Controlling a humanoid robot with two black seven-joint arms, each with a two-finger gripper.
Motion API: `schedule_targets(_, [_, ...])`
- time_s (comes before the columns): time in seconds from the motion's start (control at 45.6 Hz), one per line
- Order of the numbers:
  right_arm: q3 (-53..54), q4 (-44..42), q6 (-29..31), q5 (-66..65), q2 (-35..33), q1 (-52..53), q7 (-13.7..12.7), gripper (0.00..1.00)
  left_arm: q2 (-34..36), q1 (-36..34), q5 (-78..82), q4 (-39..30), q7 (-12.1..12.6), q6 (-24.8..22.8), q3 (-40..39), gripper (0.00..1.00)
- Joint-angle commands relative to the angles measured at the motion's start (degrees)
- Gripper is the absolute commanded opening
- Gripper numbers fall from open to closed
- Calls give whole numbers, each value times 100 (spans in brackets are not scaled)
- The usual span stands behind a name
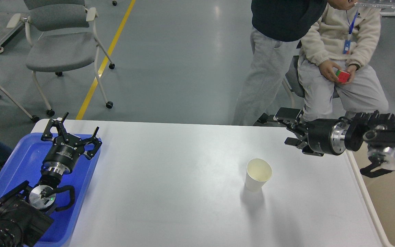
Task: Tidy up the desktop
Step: 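Lower the open right gripper and reach toward the white paper cup, then close the right gripper around the white paper cup's rim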
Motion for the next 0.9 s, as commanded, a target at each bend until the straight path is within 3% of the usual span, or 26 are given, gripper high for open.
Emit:
schedule_targets(0.0, [-407, 117, -299, -75, 579, -49, 134, 100, 0, 0, 4, 0, 1, 0, 0, 100])
schedule_targets(0.482, [-302, -683, -545, -858, 702, -937, 125, 100, 0, 0, 4, 0, 1, 0, 0, 100])
schedule_targets(0.877, [691, -1175, -651, -1666, 799, -1877, 55, 100, 0, 0, 4, 0, 1, 0, 0, 100])
